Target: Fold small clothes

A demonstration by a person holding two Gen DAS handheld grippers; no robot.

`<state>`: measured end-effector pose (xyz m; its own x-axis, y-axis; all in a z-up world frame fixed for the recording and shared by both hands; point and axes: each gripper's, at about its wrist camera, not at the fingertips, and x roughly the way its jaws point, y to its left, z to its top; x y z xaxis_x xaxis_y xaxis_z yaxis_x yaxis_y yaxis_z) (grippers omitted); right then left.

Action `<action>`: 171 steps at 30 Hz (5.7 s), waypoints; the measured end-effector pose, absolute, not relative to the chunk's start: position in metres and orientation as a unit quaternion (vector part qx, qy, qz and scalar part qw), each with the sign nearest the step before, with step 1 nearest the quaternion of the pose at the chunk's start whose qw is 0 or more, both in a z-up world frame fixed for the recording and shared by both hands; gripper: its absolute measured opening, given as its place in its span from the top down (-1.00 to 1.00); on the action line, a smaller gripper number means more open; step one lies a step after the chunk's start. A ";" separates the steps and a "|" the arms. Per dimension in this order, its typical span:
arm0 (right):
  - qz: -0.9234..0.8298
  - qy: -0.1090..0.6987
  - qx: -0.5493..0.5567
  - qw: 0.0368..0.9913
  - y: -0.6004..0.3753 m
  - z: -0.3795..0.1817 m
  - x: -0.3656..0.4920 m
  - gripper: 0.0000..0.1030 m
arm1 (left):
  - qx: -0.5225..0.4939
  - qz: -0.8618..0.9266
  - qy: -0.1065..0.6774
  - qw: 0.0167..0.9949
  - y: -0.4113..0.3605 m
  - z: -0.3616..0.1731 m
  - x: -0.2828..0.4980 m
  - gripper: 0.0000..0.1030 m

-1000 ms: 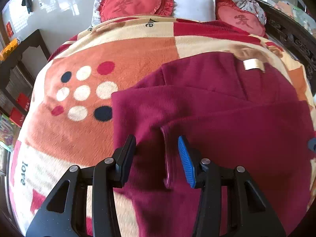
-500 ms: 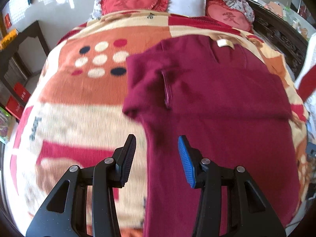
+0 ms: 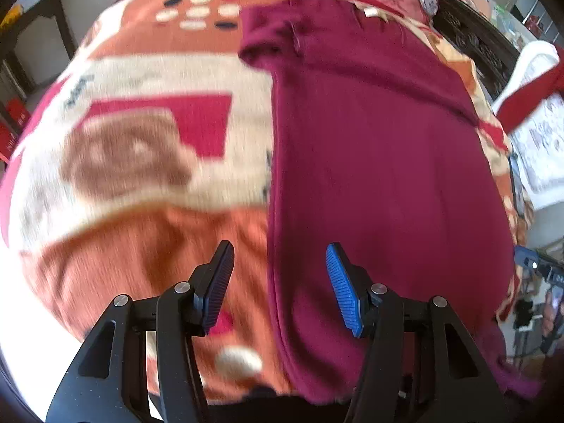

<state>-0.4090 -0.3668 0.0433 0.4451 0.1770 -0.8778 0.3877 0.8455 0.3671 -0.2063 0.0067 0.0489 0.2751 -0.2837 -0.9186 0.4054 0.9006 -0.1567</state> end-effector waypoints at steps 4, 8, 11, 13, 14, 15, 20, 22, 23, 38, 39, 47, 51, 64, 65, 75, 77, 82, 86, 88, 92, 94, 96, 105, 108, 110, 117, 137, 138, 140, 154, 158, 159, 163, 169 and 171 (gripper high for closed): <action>-0.048 0.515 0.272 0.811 -0.355 0.034 -0.413 -0.18 | 0.068 -0.219 0.579 0.783 0.006 0.033 -0.221 -0.06; -0.034 0.518 0.284 0.806 -0.349 0.025 -0.411 -0.17 | 0.063 -0.223 0.583 0.779 0.008 0.031 -0.228 -0.06; 0.013 0.517 0.273 0.811 -0.335 0.032 -0.415 -0.11 | 0.047 -0.236 0.599 0.763 0.011 0.028 -0.234 -0.06; 0.020 0.515 0.243 0.822 -0.328 0.039 -0.416 -0.11 | 0.045 -0.239 0.605 0.758 0.011 0.025 -0.237 -0.06; 0.024 0.514 0.235 0.825 -0.327 0.041 -0.415 -0.11 | 0.049 -0.241 0.605 0.758 0.009 0.023 -0.237 -0.06; 0.026 0.512 0.237 0.825 -0.328 0.040 -0.414 -0.11 | 0.053 -0.241 0.606 0.756 0.008 0.023 -0.236 -0.06; 0.018 0.520 0.250 0.817 -0.332 0.025 -0.412 -0.11 | 0.054 -0.258 0.611 0.747 0.004 0.021 -0.235 -0.06; 0.018 0.518 0.241 0.821 -0.329 0.024 -0.414 0.30 | 0.057 -0.262 0.609 0.746 0.004 0.019 -0.237 0.14; 0.016 0.516 0.235 0.823 -0.328 0.025 -0.415 0.46 | 0.062 -0.264 0.609 0.745 0.002 0.019 -0.238 0.30; 0.071 0.378 0.292 0.876 -0.369 0.120 -0.389 0.84 | -0.022 -0.339 0.541 0.769 -0.004 0.107 -0.184 0.85; 0.066 0.374 0.289 0.879 -0.371 0.123 -0.382 0.84 | -0.026 -0.336 0.537 0.773 -0.007 0.109 -0.175 0.85; 0.018 0.326 0.300 0.896 -0.419 0.135 -0.300 0.85 | -0.059 -0.310 0.480 0.819 -0.029 0.139 -0.082 0.85; -0.008 0.315 0.314 0.896 -0.453 0.132 -0.252 0.85 | -0.062 -0.285 0.470 0.833 -0.051 0.136 -0.025 0.85; -0.106 0.321 0.284 0.897 -0.500 0.102 -0.191 0.18 | -0.105 -0.269 0.455 0.843 -0.057 0.123 0.055 -0.04; -0.113 0.315 0.276 0.901 -0.497 0.105 -0.200 0.18 | -0.099 -0.272 0.443 0.848 -0.053 0.128 0.050 -0.06; -0.087 0.349 0.221 0.907 -0.468 0.085 -0.154 0.20 | -0.037 -0.251 0.484 0.837 -0.092 0.083 0.047 -0.07; -0.111 0.348 0.226 0.903 -0.484 0.080 -0.119 0.20 | -0.021 -0.219 0.506 0.834 -0.104 0.061 0.060 -0.07; -0.147 0.372 0.247 0.883 -0.513 0.055 -0.073 0.20 | -0.023 -0.195 0.519 0.832 -0.112 0.044 0.074 -0.11; -0.139 0.381 0.224 0.886 -0.505 0.072 -0.085 0.19 | -0.013 -0.205 0.511 0.835 -0.109 0.058 0.063 -0.11; -0.135 0.373 0.230 0.888 -0.502 0.081 -0.111 0.00 | -0.016 -0.219 0.510 0.832 -0.103 0.064 0.052 -0.11; -0.152 0.383 0.223 0.884 -0.490 0.086 -0.167 -0.13 | -0.002 -0.239 0.494 0.836 -0.089 0.079 0.019 -0.11; -0.148 0.398 0.224 0.877 -0.483 0.077 -0.187 -0.13 | 0.000 -0.240 0.493 0.836 -0.083 0.080 0.008 -0.11; -0.151 0.416 0.223 0.869 -0.477 0.066 -0.195 -0.13 | 0.003 -0.239 0.500 0.833 -0.079 0.077 -0.003 -0.11; -0.159 0.420 0.204 0.870 -0.466 0.063 -0.214 0.87 | 0.036 -0.198 0.514 0.834 -0.068 0.040 -0.032 -0.12; -0.177 0.444 0.208 0.853 -0.472 0.042 -0.213 0.88 | 0.017 -0.193 0.518 0.833 -0.064 0.036 -0.032 -0.14; -0.182 0.440 0.208 0.855 -0.469 0.046 -0.213 0.88 | 0.014 -0.189 0.519 0.833 -0.063 0.039 -0.033 -0.14; -0.178 0.394 0.212 0.876 -0.444 0.092 -0.201 0.20 | 0.024 -0.187 0.510 0.839 -0.066 0.041 -0.035 -0.14; 0.033 0.444 0.065 0.893 -0.267 0.057 0.050 0.35 | -0.017 -0.208 0.510 0.835 -0.061 0.027 -0.026 -0.23; 0.028 0.450 0.066 0.890 -0.268 0.051 0.059 0.35 | -0.019 -0.208 0.509 0.835 -0.060 0.027 -0.026 -0.23; 0.021 0.454 0.069 0.888 -0.269 0.045 0.069 0.35 | -0.028 -0.210 0.508 0.835 -0.057 0.026 -0.025 -0.24; 0.041 0.472 0.139 0.870 -0.288 0.051 0.055 0.11 | -0.127 -0.219 0.503 0.826 -0.019 0.034 -0.015 -0.38; 0.061 0.481 0.173 0.857 -0.293 0.059 0.054 -0.01 | -0.148 -0.228 0.497 0.824 -0.011 0.040 -0.020 -0.38; 0.066 0.485 0.173 0.855 -0.292 0.060 0.054 -0.01 | -0.155 -0.230 0.489 0.827 -0.008 0.043 -0.022 -0.38; 0.077 0.494 0.151 0.853 -0.279 0.060 0.058 -0.03 | -0.179 -0.222 0.481 0.829 -0.003 0.045 -0.015 -0.64; 0.079 0.502 0.193 0.839 -0.281 0.057 0.067 -0.35 | -0.176 -0.217 0.497 0.822 -0.020 0.029 -0.003 -0.64; 0.078 0.509 0.190 0.836 -0.279 0.059 0.069 -0.35 | -0.189 -0.239 0.470 0.828 -0.023 0.035 -0.007 -0.46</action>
<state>0.0695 -0.2794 0.0586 0.4698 0.3238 -0.8212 0.0632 0.9156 0.3971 -0.0069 -0.0233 0.0346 0.4442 -0.5739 -0.6880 0.2179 0.8141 -0.5383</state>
